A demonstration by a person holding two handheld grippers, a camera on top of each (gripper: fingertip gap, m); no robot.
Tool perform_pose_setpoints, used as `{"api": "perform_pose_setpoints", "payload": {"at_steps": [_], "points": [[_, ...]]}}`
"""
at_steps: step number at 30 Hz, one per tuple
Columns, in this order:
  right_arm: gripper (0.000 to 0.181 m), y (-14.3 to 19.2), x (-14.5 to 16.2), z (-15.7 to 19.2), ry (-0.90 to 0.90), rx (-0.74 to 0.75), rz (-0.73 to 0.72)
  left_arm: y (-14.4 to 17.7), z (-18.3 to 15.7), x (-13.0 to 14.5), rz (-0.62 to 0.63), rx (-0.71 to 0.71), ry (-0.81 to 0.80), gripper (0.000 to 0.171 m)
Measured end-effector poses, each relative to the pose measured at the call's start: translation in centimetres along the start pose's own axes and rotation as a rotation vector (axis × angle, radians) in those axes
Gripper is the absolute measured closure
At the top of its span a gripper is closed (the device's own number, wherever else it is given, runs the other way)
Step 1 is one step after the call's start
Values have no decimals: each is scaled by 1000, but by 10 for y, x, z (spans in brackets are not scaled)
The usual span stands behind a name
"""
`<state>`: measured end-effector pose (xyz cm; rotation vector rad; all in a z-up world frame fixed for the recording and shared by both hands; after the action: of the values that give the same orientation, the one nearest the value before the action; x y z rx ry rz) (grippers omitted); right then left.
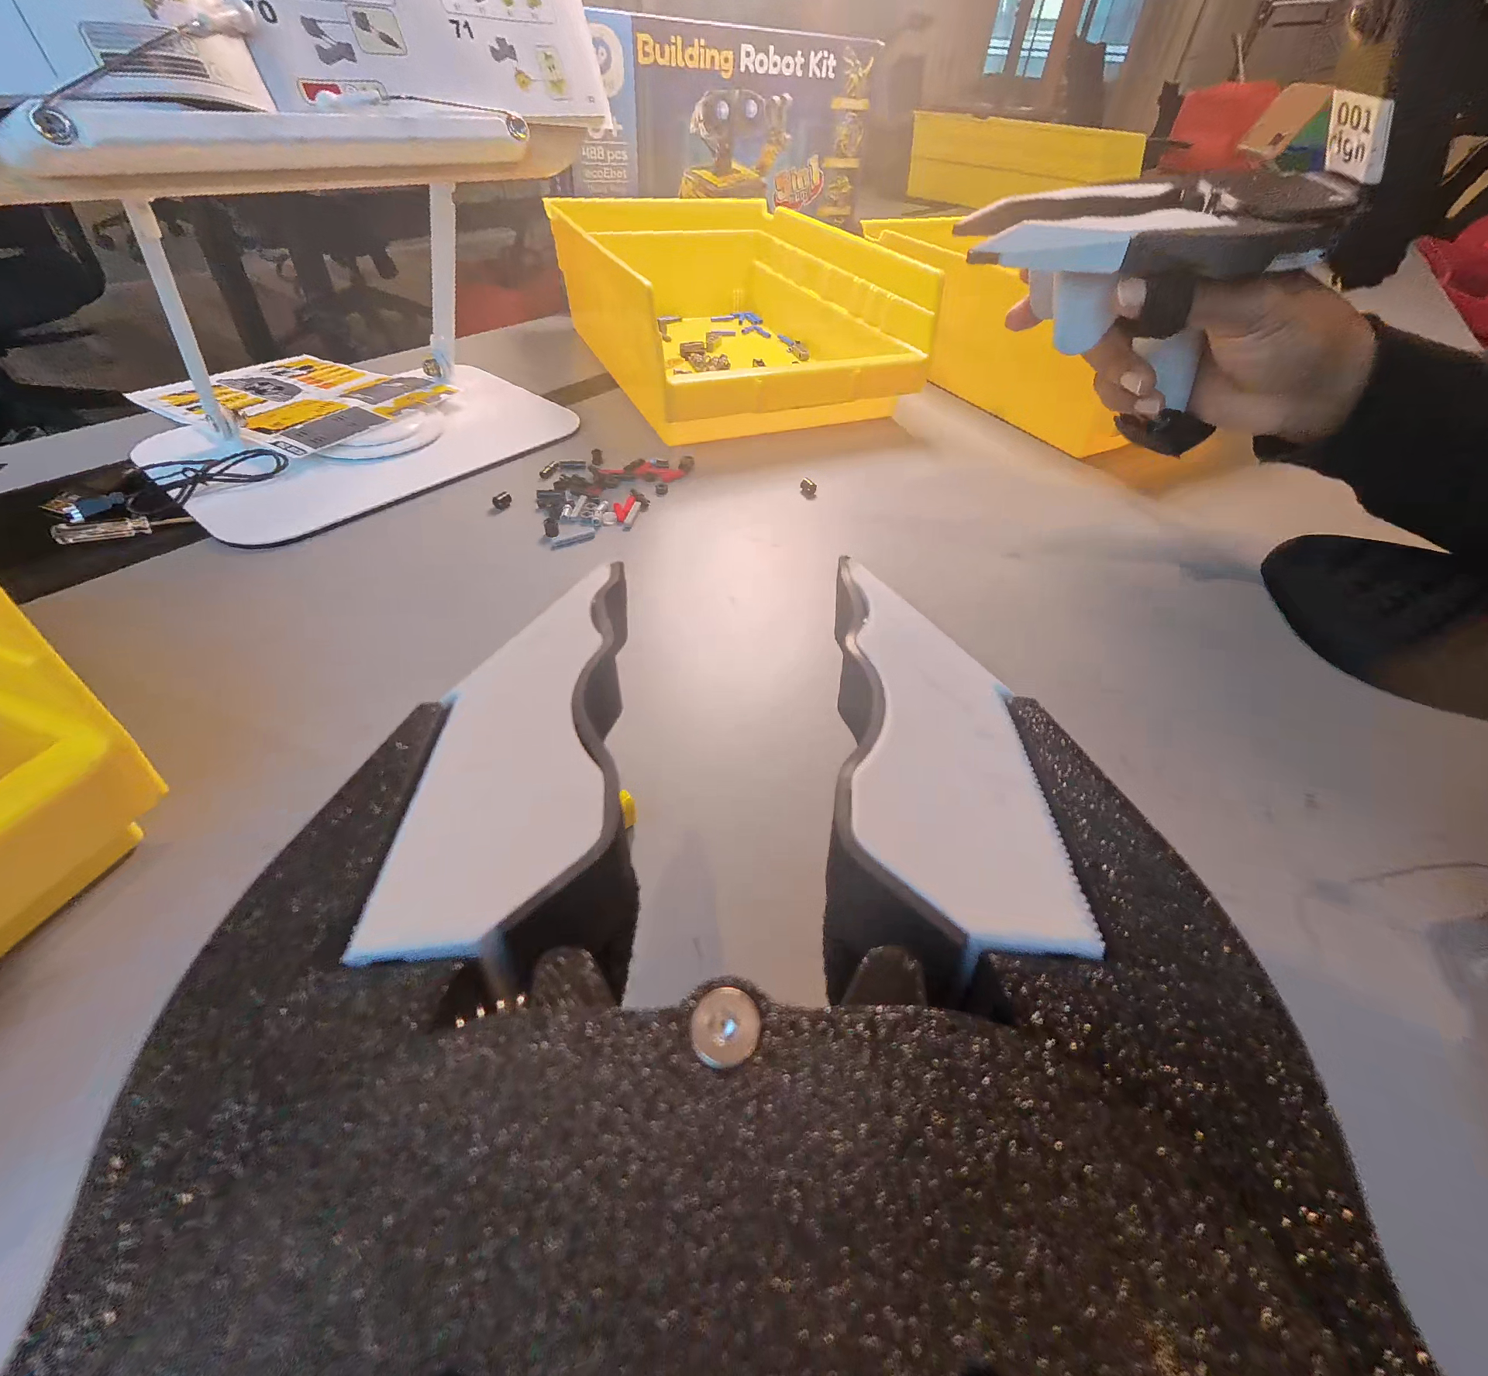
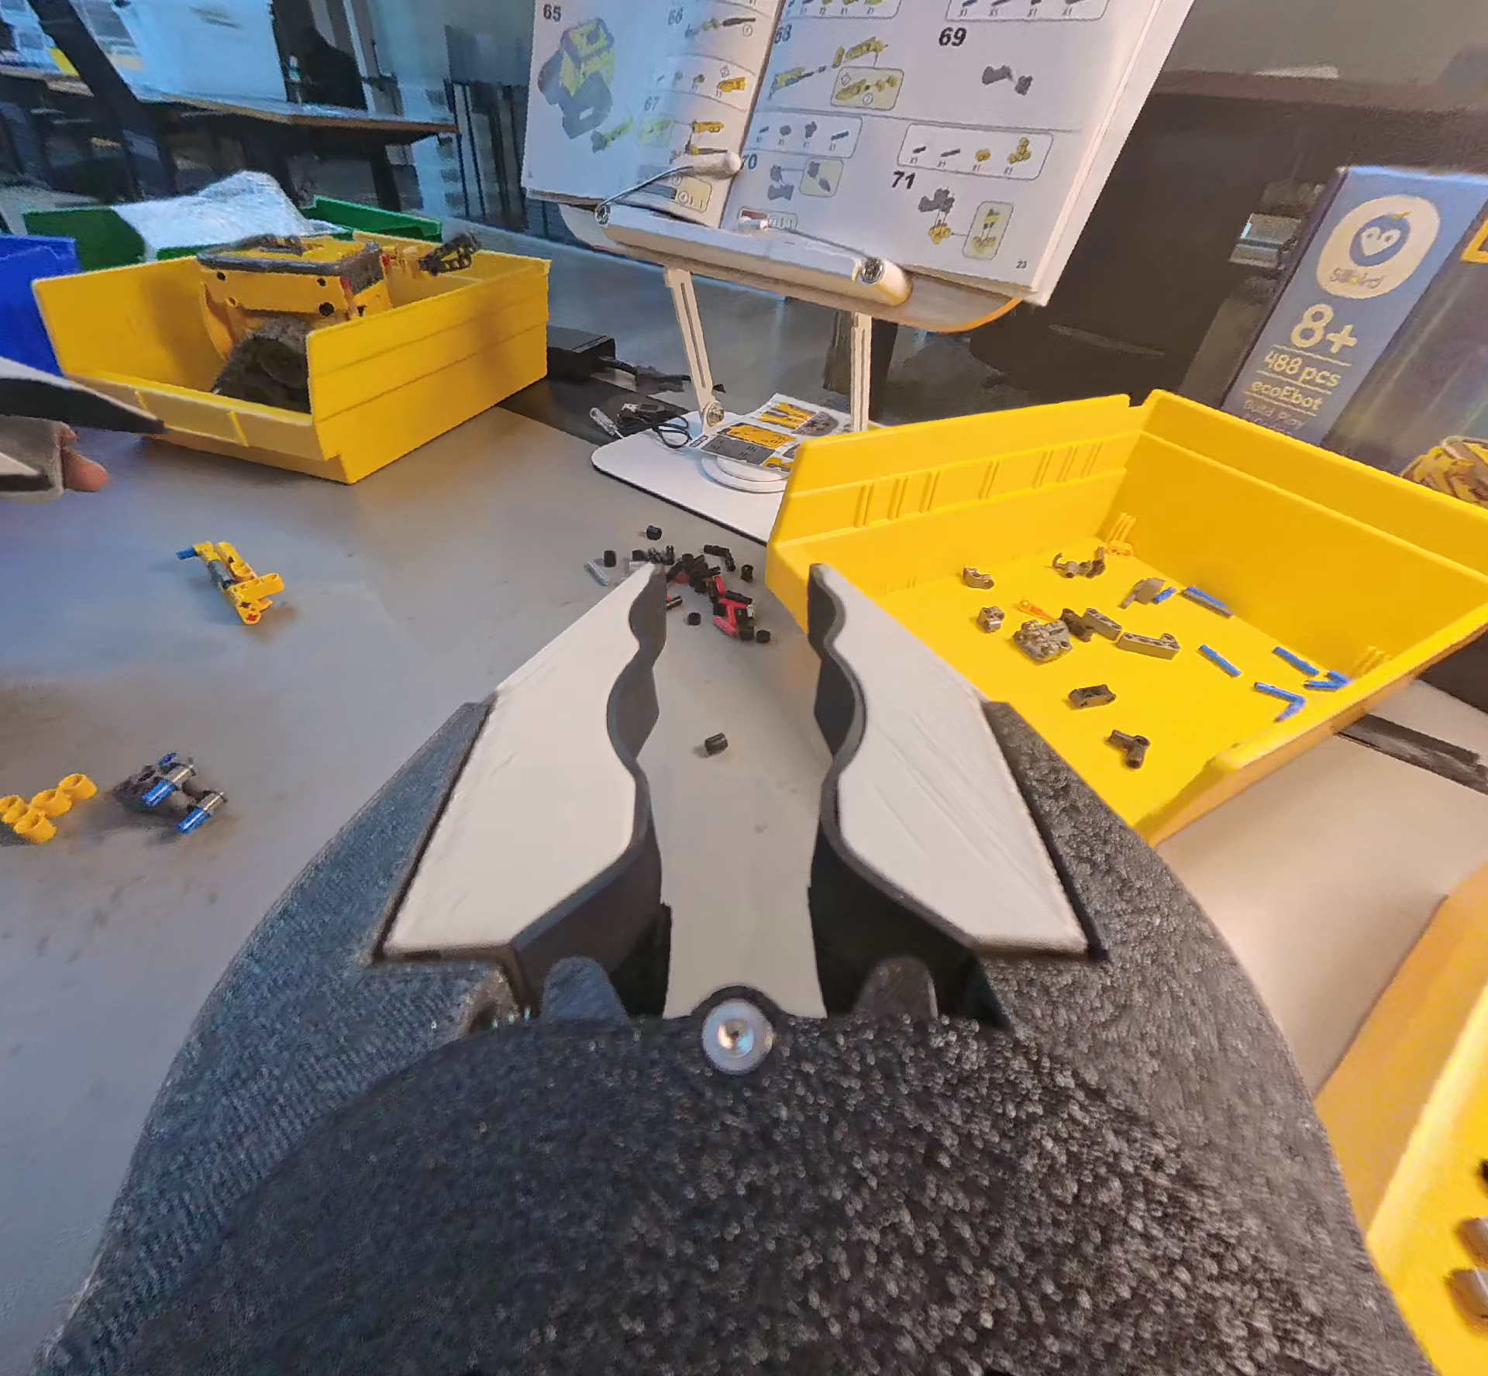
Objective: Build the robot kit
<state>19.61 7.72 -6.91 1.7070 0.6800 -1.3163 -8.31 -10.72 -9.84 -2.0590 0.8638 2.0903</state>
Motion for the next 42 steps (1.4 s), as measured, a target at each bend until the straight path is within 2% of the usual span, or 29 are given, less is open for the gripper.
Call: {"api": "perform_pose_setpoints", "payload": {"at_steps": [3, 7, 9, 12, 15, 18, 22, 30, 35, 39, 42], "points": [[139, 3, -24, -9, 67, 25, 41, -2, -1, 3, 4, 14, 15, 121], [138, -6, -64, -37, 95, 17, 112, -3, -2, 4, 12, 24, 18, 121], [141, -24, -80, -62, 105, 45, 173, -3, -1, 4, 15, 20, 20, 122], [144, -77, -91, -120, 46, 146, 303, -2, 0, 4, 8, 15, 33, 123], [144, -143, -79, -172, -173, 179, 420, -2, 1, 4, 5, 20, 47, 125], [146, -197, -55, -206, -329, 237, 489, 2, 3, 2, -13, -6, 40, 125], [147, -240, -18, -231, -336, 349, 607, 9, 12, -2, -37, -77, 38, 124], [152, -279, 4, -244, -341, 316, 682, 22, 35, -4, -50, -191, 31, 124], [152, -291, 14, -245, -357, 305, 720, 28, 43, -5, -55, -240, 24, 125], [165, -296, 19, -249, -352, 317, 733, 24, 42, -2, -33, -244, 3, 125], [166, -297, 20, -252, -375, 308, 722, 22, 41, -1, -24, -241, -9, 125]]}}
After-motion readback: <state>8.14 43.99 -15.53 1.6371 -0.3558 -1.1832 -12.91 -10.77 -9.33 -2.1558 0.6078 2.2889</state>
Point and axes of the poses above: each gripper's, where its closed fingertips meet, y back along the fingers, x out of its underside, z = x × y across the jaws, the point moved 7 cm from there along y, back along the fingers, and after that the axes turned 11 degrees about z, right-handed, at the moved point
